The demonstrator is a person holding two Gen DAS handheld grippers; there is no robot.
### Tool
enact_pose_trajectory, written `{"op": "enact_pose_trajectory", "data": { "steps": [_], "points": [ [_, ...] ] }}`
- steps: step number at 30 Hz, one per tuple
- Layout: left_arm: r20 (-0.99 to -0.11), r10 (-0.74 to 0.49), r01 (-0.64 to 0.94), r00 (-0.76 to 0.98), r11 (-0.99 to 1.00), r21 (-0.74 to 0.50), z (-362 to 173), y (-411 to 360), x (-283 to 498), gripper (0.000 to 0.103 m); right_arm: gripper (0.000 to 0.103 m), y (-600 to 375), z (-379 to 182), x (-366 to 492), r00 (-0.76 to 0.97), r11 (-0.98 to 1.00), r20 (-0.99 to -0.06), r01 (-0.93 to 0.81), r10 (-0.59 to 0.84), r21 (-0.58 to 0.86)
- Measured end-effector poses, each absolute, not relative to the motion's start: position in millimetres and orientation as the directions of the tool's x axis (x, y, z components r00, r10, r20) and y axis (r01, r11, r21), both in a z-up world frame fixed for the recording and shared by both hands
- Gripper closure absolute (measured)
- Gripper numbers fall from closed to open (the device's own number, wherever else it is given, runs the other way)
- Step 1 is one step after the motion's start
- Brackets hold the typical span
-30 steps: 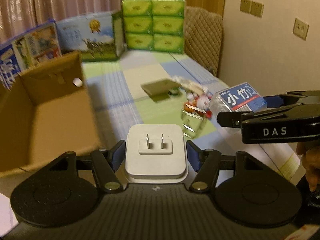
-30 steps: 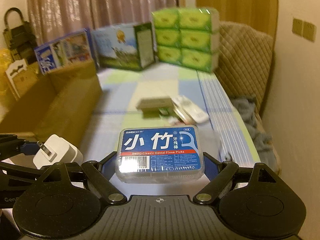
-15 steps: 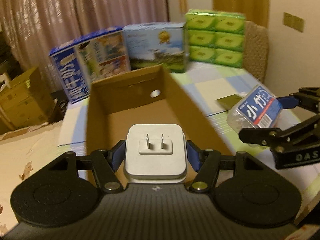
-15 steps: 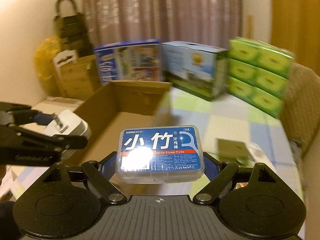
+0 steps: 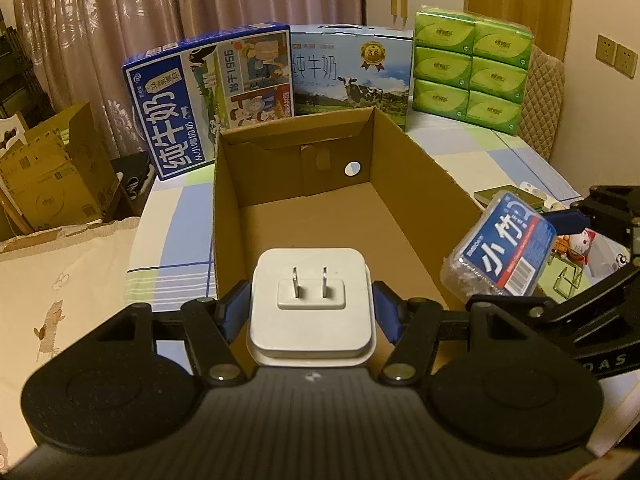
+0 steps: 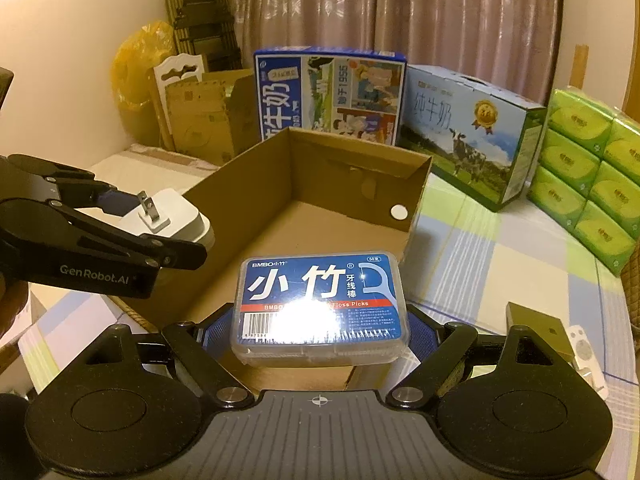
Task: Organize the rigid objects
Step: 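Carry plug and floss box into the cardboard box and open both tools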
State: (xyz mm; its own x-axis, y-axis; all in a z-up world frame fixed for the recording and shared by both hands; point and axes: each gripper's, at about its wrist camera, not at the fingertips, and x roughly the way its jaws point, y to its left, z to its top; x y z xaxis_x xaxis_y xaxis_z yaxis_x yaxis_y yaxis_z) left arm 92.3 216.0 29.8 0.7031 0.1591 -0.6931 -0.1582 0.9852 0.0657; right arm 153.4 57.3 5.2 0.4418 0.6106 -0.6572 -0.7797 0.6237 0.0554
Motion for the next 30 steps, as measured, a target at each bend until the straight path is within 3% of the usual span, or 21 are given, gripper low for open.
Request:
{"op": "enact_pose_trajectory", "data": {
  "steps": [3,6,18,30],
  "points": [
    [-0.694,0.151,-0.156,0.704,0.986,0.056,28.1,215.4,92.4,0.043,0.02,57.0,3.9,154.0,0.447,0.624,-0.651,-0.78,0.613,0.052],
    [-0.686,0.164,-0.172,0.709,0.983,0.058,30.0,215.3,90.6,0.032,0.019,57.5,4.4,155.4,0.449,0.625,-0.644,-0.778,0.619,0.059],
    [-0.647,0.189,-0.218,0.739,0.975,0.035,55.5,205.8,65.8,0.032,0.015,23.0,24.9,145.6,0.508,0.69,-0.59,-0.714,0.628,0.12],
    [-0.603,0.042,-0.092,0.797,0.994,-0.051,82.4,123.3,50.4,0.032,0.015,-104.3,33.3,102.9,0.664,0.859,-0.583,-0.496,0.469,0.127]
  ]
}}
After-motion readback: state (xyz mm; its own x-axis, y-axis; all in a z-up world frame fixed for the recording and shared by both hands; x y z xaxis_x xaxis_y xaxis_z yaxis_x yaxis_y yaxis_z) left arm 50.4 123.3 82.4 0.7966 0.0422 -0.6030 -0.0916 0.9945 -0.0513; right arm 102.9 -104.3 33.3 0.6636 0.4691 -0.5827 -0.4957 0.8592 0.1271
